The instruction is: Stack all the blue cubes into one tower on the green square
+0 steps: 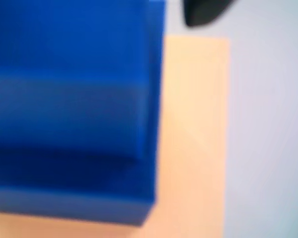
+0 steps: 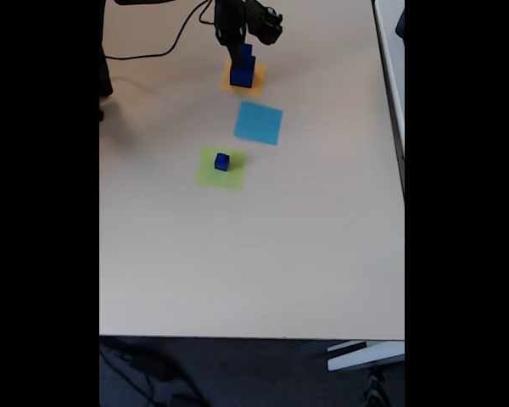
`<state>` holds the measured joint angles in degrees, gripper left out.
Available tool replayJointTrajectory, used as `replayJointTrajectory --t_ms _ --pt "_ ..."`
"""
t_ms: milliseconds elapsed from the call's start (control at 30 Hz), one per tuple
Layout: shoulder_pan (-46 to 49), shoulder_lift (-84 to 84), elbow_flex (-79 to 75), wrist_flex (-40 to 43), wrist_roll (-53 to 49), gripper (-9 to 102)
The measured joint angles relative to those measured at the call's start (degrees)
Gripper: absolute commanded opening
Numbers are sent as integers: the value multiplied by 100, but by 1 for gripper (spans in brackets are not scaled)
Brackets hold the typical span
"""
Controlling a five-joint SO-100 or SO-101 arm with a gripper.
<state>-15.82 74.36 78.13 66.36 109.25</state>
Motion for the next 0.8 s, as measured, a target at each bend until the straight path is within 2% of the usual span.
replayJointTrajectory --t_ms 300,800 --pt "0 -9 0 0 -18 6" --pt "352 0 9 -88 -694 6"
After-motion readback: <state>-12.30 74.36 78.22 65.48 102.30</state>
